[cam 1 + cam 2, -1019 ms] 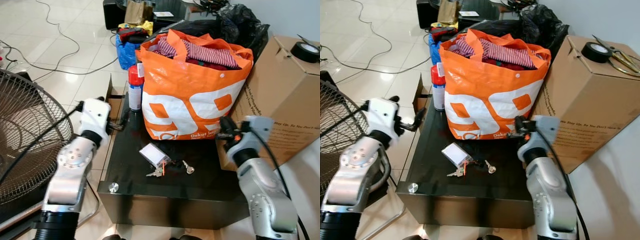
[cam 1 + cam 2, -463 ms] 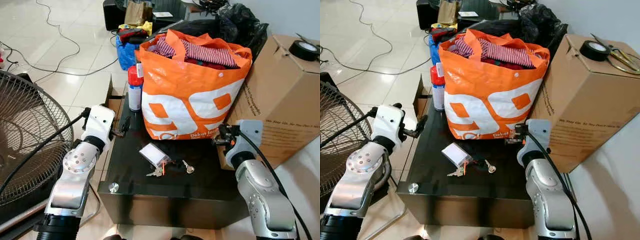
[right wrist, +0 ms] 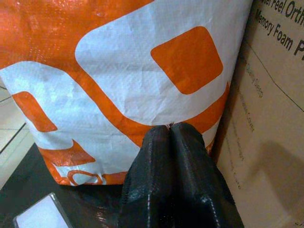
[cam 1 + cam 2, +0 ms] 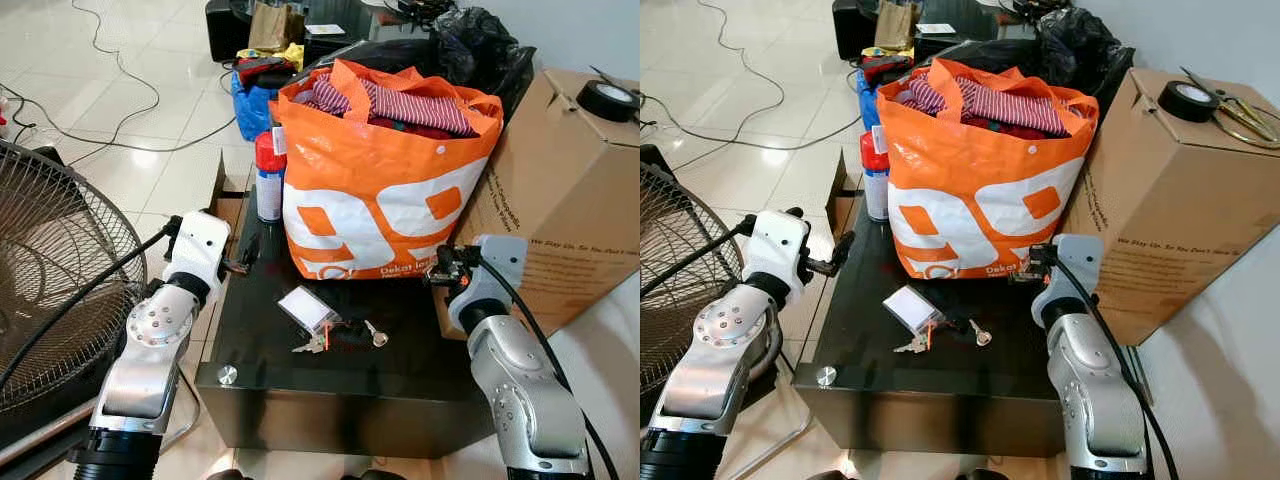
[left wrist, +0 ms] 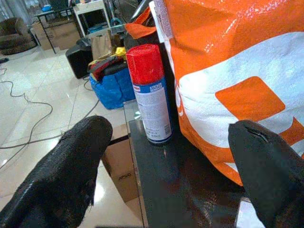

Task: Hang keys on a hook

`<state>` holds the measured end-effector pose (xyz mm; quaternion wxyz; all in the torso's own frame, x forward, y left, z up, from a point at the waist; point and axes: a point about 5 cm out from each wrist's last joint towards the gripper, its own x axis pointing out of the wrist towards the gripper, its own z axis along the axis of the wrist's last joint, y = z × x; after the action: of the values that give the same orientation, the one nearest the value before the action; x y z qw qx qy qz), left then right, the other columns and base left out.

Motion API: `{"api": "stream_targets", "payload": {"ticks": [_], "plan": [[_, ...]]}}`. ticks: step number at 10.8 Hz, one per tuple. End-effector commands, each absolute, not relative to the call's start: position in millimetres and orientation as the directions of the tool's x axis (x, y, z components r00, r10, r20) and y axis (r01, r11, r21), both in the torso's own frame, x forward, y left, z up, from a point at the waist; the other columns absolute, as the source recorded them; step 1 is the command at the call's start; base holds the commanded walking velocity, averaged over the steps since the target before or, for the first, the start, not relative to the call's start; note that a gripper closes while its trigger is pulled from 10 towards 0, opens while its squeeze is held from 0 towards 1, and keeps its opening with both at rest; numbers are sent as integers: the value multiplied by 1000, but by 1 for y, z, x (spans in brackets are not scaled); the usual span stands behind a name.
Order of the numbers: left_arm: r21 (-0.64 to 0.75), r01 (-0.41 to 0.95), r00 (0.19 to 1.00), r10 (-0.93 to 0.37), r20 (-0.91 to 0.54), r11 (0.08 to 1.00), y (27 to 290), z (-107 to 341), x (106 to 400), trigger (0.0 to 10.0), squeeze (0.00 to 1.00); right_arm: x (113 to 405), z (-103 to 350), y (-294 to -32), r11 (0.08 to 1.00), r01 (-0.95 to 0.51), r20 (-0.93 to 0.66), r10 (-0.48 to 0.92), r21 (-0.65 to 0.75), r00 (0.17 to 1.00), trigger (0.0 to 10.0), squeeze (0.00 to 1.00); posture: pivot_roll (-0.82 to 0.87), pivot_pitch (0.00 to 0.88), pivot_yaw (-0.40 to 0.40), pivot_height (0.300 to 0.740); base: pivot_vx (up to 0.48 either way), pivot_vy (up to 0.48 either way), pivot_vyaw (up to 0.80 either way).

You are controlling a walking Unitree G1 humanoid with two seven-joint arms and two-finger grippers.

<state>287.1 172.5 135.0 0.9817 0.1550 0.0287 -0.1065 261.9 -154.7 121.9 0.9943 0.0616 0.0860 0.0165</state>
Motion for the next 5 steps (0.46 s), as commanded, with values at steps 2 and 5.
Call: {"api": "stream_targets", "payload": {"ticks": [2,5], "plan": [[314,225,974,-210,-81,922,169,139,287,10000,0,264,122,-157,991,-12,-168,35,132,985,10000,0,-46,0,-68,740,0,0,0],[316,226,974,-210,-84,921,168,139,287,10000,0,264,122,-155,992,-25,-166,45,122,985,10000,0,-46,0,-68,740,0,0,0]]}}
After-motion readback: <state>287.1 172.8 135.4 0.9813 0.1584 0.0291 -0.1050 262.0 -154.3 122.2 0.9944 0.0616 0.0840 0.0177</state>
